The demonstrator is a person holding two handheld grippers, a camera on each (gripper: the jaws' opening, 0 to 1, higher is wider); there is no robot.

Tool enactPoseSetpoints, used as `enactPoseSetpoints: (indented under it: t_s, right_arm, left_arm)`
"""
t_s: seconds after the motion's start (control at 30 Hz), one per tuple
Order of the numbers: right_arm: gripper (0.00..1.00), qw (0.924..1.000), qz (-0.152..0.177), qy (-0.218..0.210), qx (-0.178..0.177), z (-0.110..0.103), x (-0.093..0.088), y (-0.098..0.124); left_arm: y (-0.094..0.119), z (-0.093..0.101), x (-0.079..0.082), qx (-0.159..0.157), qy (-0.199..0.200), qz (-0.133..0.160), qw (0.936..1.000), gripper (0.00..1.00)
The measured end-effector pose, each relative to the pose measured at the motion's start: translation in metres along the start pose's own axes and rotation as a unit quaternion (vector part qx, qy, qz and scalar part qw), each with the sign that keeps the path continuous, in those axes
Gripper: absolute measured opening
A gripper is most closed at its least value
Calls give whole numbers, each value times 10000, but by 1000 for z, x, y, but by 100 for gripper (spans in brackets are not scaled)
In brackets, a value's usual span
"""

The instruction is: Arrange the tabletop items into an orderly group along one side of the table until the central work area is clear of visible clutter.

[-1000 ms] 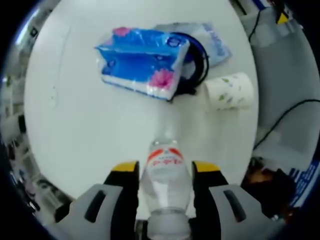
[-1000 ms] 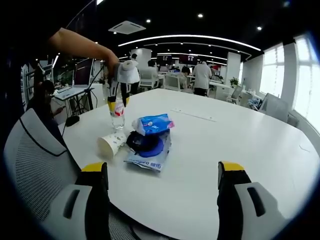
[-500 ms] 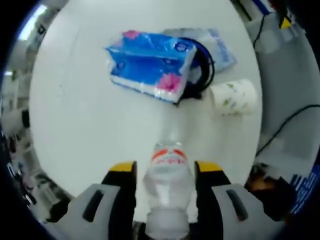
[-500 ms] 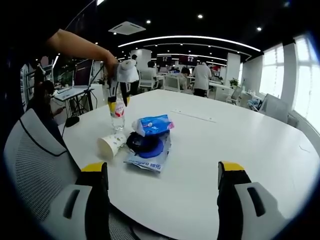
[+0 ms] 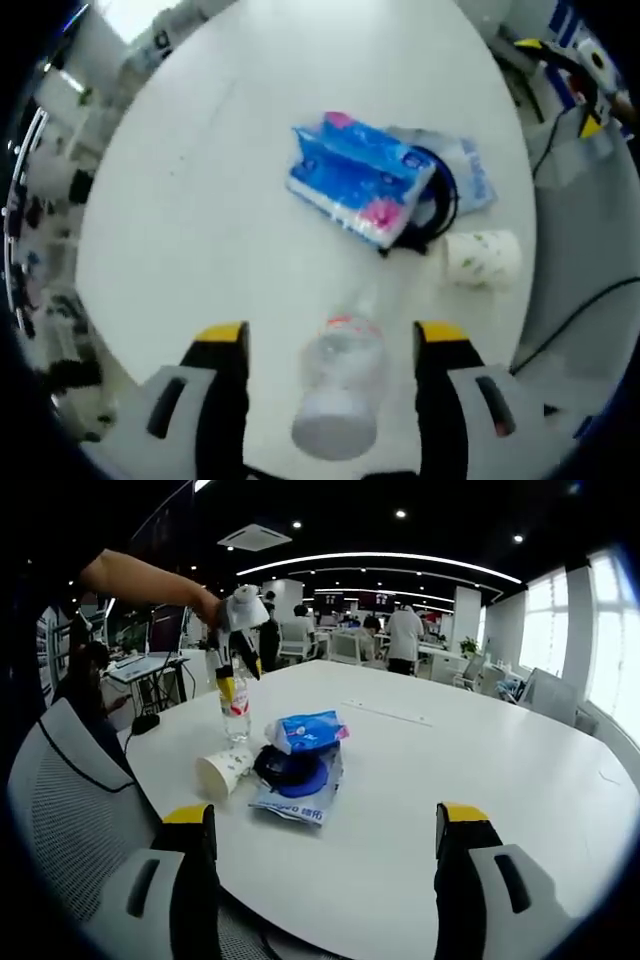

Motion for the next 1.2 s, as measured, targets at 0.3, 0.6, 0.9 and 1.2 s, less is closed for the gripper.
enactPoseSetpoints:
  t_s: [0.3, 0.6, 0.9, 1.2]
  right_arm:
    - [90, 10000, -8, -33, -6, 1, -1, 0]
    - [90, 10000, -68, -8, 54, 0, -3, 0]
    - [90, 9998, -155, 34, 82, -1, -5, 0]
    - [89, 9997, -201, 77, 116, -2, -7, -1]
  left_arm:
    - [16, -5, 4, 585, 560, 1303, 9882, 83]
    - [33, -8, 7, 1234, 1074, 2452, 9556, 93]
    - [42, -7, 0, 1489, 1299, 3168, 9277, 96]
    - [23, -2, -22, 1321, 1619, 3279, 9213, 95]
Point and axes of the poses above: the point that each gripper's makers call its tool centre point, and the gripper's own axes: y roughly backward along the fingers, z roughly to its right, x roughly out of its top, the point moved 2 cm from there along y, roughly backward along the fingers, and after that the axes turned 14 degrees about -x, right-handed, at the moved point
